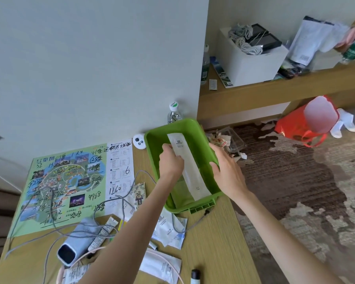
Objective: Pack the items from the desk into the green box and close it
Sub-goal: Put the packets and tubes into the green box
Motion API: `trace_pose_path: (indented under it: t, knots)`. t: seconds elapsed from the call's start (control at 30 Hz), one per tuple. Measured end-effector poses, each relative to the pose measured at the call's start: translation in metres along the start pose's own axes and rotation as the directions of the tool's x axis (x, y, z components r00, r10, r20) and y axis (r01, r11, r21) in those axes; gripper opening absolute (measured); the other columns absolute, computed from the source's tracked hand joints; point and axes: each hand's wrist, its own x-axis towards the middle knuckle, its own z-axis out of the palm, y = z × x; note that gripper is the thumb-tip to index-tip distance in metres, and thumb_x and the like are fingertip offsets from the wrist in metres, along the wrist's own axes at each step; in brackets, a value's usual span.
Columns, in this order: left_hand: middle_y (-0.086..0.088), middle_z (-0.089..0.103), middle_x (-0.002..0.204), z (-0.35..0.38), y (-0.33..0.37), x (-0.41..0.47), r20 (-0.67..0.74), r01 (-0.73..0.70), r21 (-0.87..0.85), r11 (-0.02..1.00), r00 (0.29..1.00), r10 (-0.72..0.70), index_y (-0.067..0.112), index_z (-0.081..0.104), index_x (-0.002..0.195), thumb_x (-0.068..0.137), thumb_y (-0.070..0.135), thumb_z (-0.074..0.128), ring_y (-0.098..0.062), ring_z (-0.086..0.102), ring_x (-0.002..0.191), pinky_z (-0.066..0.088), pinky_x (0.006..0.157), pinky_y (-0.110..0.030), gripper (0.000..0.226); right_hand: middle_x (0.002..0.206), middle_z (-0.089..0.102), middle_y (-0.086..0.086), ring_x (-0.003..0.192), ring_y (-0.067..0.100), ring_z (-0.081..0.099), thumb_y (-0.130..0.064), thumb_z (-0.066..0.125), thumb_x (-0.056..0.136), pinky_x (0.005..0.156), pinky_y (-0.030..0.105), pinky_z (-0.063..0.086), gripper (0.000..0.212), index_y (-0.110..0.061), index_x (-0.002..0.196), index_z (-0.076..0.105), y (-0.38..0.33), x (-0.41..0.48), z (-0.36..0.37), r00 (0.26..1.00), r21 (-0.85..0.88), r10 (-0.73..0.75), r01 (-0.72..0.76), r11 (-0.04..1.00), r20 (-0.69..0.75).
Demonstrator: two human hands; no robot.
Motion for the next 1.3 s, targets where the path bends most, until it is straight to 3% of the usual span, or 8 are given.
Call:
trace_pose_path:
  t: [0.17,0.47,0.57,0.67,0.8,0.93,1.13,1.3]
  knots:
    - [-0.014,0.057,0.123,0.007,-0.008,0.0,0.12,-0.147,0.388,0.91,0.987,0.108,0.007,0.04,0.136,0.089,0.005,0.052,-0.03,0.062,0.101,0.055,0.075,-0.042,0.048,0.146,0.048,0.003,0.125,0.019,0.055,-0.007,0.057,0.094,0.092,0.029,0.053,0.059,-0.014,0.148,0.035,0.003,0.002,0.006,0.999,0.017,-0.01,0.01,1.0,-0.035]
    - [0.002,0.064,0.109,-0.052,-0.037,-0.047,-0.047,-0.532,0.117,0.839,0.84,0.54,0.013,0.065,0.11,0.096,0.006,0.051,-0.009,0.063,0.093,0.055,0.073,-0.026,0.02,0.144,0.05,0.005,0.125,0.021,0.055,-0.006,0.057,0.094,0.094,0.027,0.047,0.058,-0.013,0.147,0.036,0.004,-0.005,0.011,0.997,0.023,0.004,-0.002,1.0,-0.083]
    - [0.006,0.065,0.102,-0.068,-0.066,-0.068,-0.17,-0.515,0.092,0.852,0.835,0.523,0.017,0.065,0.103,0.097,0.007,0.051,-0.004,0.062,0.087,0.052,0.069,-0.02,0.018,0.144,0.051,0.006,0.12,0.022,0.058,-0.007,0.057,0.094,0.087,0.029,0.051,0.056,-0.013,0.146,0.037,0.001,-0.01,0.011,0.995,0.014,0.03,-0.029,0.999,-0.098]
    - [0.005,0.066,0.099,-0.073,-0.101,-0.085,-0.204,-0.415,0.104,0.904,0.88,0.428,0.02,0.065,0.097,0.096,0.007,0.052,-0.008,0.063,0.083,0.055,0.067,-0.031,0.018,0.138,0.053,0.009,0.12,0.025,0.056,-0.006,0.054,0.094,0.094,0.034,0.05,0.047,-0.008,0.14,0.043,-0.005,-0.013,0.006,0.993,-0.051,0.03,-0.036,0.998,-0.119]
    - [0.003,0.062,0.104,-0.058,-0.147,-0.103,-0.014,-0.347,0.298,0.889,0.93,0.367,0.018,0.065,0.101,0.093,0.007,0.053,-0.017,0.063,0.095,0.056,0.071,-0.04,0.018,0.127,0.052,0.008,0.117,0.024,0.052,-0.004,0.056,0.089,0.1,0.037,0.043,0.036,-0.006,0.124,0.053,-0.02,-0.037,-0.001,0.973,-0.164,-0.117,0.084,0.983,-0.2]
    - [0.003,0.052,0.13,-0.036,-0.174,-0.114,0.248,-0.45,0.545,0.708,0.893,0.377,0.022,0.055,0.124,0.088,0.02,0.064,-0.018,0.047,0.123,0.048,0.095,-0.034,0.036,0.124,0.05,0.004,0.114,0.018,0.05,-0.007,0.053,0.089,0.098,0.031,0.041,0.029,-0.011,0.117,0.053,-0.029,-0.089,0.006,0.936,-0.146,-0.255,0.225,0.963,-0.241]
    - [-0.002,0.011,0.16,-0.014,-0.196,-0.124,0.389,-0.474,0.668,0.574,0.88,0.273,0.025,0.025,0.147,0.084,0.048,0.065,-0.021,0.015,0.147,0.025,0.117,-0.039,0.078,0.12,0.051,0.006,0.11,0.021,0.052,0.002,0.05,0.082,0.102,0.033,0.039,0.034,-0.009,0.114,0.054,-0.027,-0.167,0.044,0.912,-0.134,-0.408,0.4,0.907,-0.037]
    - [-0.012,0.01,0.161,-0.006,-0.192,-0.123,0.401,-0.481,0.766,0.427,0.876,0.268,0.025,0.02,0.149,0.092,0.048,0.052,-0.029,0.015,0.146,0.027,0.114,-0.044,0.069,0.116,0.055,0.005,0.104,0.022,0.054,0.008,0.056,0.074,0.094,0.034,0.046,0.039,-0.01,0.109,0.058,-0.019,-0.198,0.064,0.881,-0.122,-0.428,0.456,0.882,0.203]
